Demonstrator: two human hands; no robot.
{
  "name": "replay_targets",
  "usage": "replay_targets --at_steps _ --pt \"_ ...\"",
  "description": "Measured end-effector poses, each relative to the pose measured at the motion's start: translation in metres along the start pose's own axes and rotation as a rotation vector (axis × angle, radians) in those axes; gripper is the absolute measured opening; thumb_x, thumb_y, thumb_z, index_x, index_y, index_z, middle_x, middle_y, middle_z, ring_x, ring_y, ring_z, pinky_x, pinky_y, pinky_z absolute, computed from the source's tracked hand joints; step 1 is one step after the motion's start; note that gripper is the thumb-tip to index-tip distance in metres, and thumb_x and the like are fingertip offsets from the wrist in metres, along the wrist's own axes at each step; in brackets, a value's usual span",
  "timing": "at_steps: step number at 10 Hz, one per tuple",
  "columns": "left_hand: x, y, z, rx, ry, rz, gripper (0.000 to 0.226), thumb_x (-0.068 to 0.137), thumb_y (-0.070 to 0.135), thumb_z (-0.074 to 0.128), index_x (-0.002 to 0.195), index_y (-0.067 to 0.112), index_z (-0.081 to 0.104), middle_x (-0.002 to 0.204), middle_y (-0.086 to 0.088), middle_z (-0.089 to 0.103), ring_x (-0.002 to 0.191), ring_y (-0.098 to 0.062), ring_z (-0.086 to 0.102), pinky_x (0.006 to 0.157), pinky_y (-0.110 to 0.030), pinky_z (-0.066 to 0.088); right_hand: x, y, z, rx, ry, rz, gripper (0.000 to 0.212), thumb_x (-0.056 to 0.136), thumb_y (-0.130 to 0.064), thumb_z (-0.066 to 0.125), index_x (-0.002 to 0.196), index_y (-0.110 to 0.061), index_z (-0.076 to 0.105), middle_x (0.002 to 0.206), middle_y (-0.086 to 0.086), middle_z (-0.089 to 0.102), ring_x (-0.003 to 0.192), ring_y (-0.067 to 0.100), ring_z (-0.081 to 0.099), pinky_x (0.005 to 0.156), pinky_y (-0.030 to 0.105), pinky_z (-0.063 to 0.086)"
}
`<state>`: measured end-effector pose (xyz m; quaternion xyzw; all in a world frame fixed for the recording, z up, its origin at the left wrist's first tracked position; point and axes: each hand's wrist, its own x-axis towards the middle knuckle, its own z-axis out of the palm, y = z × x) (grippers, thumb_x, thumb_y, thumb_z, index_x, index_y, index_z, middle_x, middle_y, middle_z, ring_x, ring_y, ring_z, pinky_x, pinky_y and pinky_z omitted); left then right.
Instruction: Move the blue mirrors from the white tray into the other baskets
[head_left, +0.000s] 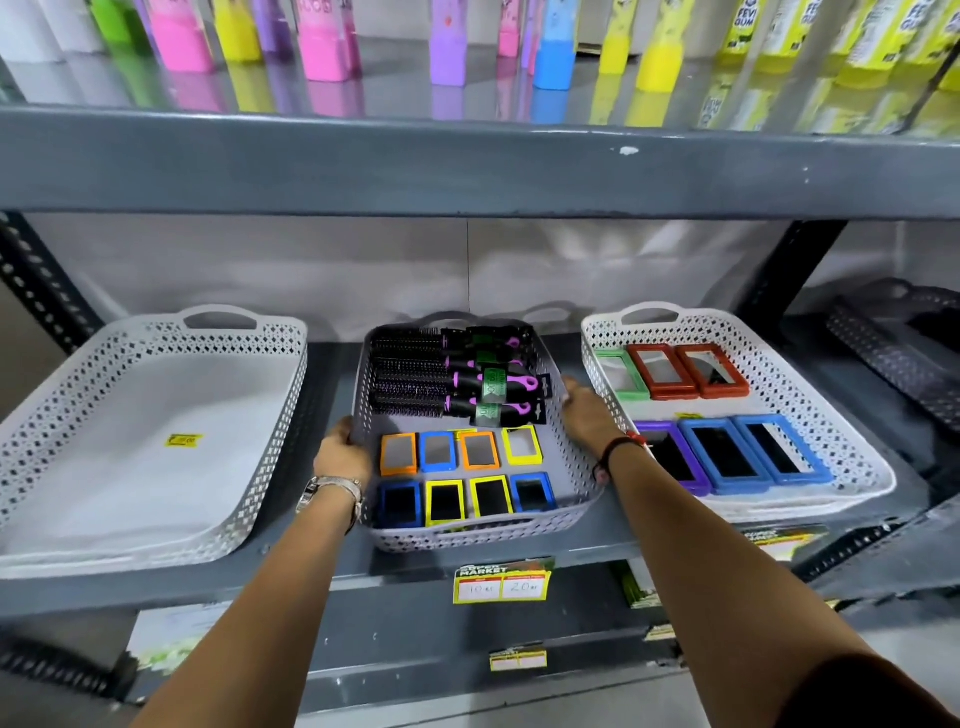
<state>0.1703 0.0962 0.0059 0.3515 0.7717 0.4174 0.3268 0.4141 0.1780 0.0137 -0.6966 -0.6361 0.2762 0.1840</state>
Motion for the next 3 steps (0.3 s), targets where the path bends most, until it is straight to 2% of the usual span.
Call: replay_targets --at_steps 1,2,3 --pt "0.0 0.004 -0.001 0.095 0.011 0.07 0.042 0.094 0.009 0.043 0.135 0.002 0.04 0.139 -0.024 0.043 0.126 -0.038 0.041 0.104 -0.038 0.033 0.0 -0.001 0.003 -0.047 0.024 -0.069 0.049 0.098 -0.008 0.033 0.146 -0.007 0.02 0.074 0.008 0.052 0.066 0.014 0.052 0.06 0.019 0.045" --pt "-0.007 0.012 -0.004 0.371 0.015 0.298 0.053 0.096 0.019 0.04 0.144 0.005 0.024 0.153 -0.019 0.018 0.141 -0.032 0.015 0.115 -0.035 0.014 -0.009 -0.012 -0.001 -0.121 -0.001 -0.178 0.05 0.1 -0.017 0.028 0.147 -0.006 0.013 0.145 0.02 0.038 0.135 0.029 0.036 0.113 0.036 0.029" --pt "-0.012 0.019 -0.004 0.626 0.065 0.548 0.057 0.096 0.027 0.035 0.146 0.008 0.014 0.156 -0.015 0.007 0.143 -0.028 0.004 0.117 -0.038 0.007 -0.014 -0.022 -0.003 -0.206 -0.034 -0.272 0.051 0.102 -0.023 0.021 0.147 -0.007 0.007 0.159 0.009 0.007 0.147 0.02 0.003 0.12 0.03 0.004"
